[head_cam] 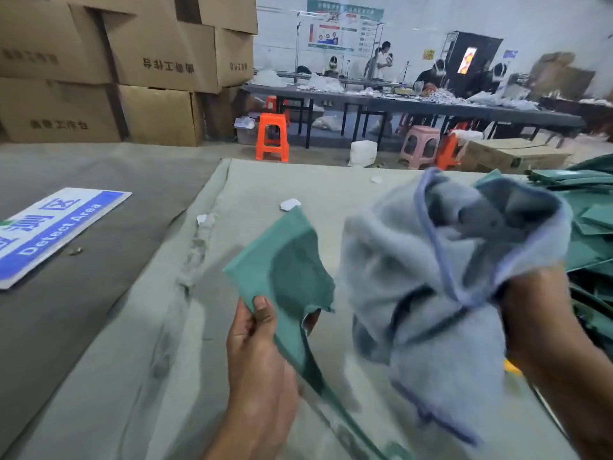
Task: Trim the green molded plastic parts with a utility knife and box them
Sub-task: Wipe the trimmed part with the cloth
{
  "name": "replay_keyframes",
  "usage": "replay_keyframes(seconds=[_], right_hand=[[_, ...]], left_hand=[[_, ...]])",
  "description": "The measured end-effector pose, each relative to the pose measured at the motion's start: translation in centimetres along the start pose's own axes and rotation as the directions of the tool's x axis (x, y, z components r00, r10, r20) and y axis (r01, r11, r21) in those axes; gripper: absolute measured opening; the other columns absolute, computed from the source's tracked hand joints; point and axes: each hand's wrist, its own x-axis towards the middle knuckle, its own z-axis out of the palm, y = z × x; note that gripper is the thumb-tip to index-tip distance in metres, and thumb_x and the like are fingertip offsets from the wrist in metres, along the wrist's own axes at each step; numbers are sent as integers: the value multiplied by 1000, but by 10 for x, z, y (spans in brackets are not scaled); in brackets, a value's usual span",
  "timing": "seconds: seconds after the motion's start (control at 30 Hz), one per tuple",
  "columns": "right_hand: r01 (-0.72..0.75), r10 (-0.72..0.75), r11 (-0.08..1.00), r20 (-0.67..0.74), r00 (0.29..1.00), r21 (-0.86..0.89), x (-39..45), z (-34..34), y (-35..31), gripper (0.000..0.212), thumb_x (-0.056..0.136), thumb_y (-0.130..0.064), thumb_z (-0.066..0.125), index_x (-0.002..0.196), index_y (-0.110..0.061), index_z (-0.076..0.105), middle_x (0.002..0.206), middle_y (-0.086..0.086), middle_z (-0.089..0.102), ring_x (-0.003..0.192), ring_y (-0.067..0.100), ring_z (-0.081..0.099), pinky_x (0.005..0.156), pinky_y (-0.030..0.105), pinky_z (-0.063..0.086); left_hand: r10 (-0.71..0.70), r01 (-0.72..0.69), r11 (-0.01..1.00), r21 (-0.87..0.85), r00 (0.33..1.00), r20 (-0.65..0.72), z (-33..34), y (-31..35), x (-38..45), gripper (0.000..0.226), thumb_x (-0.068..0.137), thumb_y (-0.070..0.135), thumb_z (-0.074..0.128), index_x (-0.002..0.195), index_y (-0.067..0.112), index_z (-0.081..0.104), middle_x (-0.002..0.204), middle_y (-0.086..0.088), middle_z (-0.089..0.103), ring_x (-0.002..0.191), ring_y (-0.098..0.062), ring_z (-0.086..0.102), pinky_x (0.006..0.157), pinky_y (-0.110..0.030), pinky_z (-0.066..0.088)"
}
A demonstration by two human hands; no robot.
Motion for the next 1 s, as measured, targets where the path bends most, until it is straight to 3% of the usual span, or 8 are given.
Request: replay_keyframes(seconds=[0.13, 0.23, 0.37, 0.5, 0.6, 0.77, 0.87, 1.0], right_hand=[[173, -165, 985, -316, 934, -2, 52, 32, -1, 35, 73, -9, 64, 107, -16, 70, 98, -2, 74, 81, 5, 66, 72, 28, 58], [108, -175, 976, -388, 905, -189, 98, 72, 20, 35, 78, -15, 64, 109, -22, 49, 89, -9, 61, 71, 0, 60, 58, 13, 45], [-3, -126, 923, -312, 942, -384, 129, 101, 47, 43, 85, -17, 68, 111, -23, 34, 109, 4, 61, 97, 28, 63, 81, 39, 53], [-13, 77, 780, 75, 994, -626, 116, 95, 96, 68, 83, -23, 76, 137, -23, 34, 136, 10, 51, 127, 34, 51, 104, 50, 50], [195, 414, 512, 439, 797, -837, 107, 81, 115, 90, 87, -11, 66, 164, -29, 23, 172, 0, 19, 159, 28, 13, 127, 45, 22], [212, -120, 716, 182, 976, -665, 64, 58, 110, 49, 94, -3, 61, 141, -15, 60, 144, -1, 63, 133, 16, 55, 108, 12, 34], [108, -194, 489, 13, 981, -866, 45, 4, 98, 33, 92, -18, 67, 125, -15, 69, 125, 3, 73, 121, 29, 61, 103, 35, 46], [-141, 203, -33, -145, 968, -989, 11, -50, 86, 40, 91, -52, 61, 120, -25, 67, 128, 5, 66, 123, 36, 55, 102, 45, 45]], left_hand=[[-24, 21, 999, -47, 997, -78, 1, 4, 3, 34, 108, 21, 41, 102, 26, 75, 119, -6, 75, 102, -25, 75, 88, -54, 59], [-57, 53, 997, -52, 995, -80, 0, 8, 2, 30, 110, 20, 38, 121, 16, 65, 122, -6, 74, 111, -29, 72, 86, -55, 59], [-44, 43, 999, -9, 985, -166, 5, 6, -2, 28, 110, 14, 39, 117, 13, 66, 113, -8, 76, 104, -31, 74, 82, -61, 59], [-30, 26, 1000, -18, 971, -238, 9, 7, 4, 27, 109, 12, 41, 107, 12, 68, 101, -11, 78, 83, -26, 77, 74, -57, 62], [-40, 31, 999, -40, 968, -247, 9, 6, 8, 26, 107, 10, 43, 106, 12, 69, 96, -10, 78, 78, -25, 76, 74, -55, 61], [-41, 21, 996, -87, 972, -231, -3, 9, 18, 32, 101, -6, 45, 104, 13, 70, 103, -11, 76, 90, -31, 74, 70, -47, 64], [-90, 69, 987, -144, 986, -142, -6, 13, 16, 43, 87, -13, 48, 119, 9, 67, 116, -11, 75, 107, -31, 71, 84, -44, 61], [-231, 204, 948, -244, 969, -88, -6, 12, 12, 42, 81, -12, 47, 112, 7, 67, 123, -14, 73, 114, -29, 70, 91, -45, 57]])
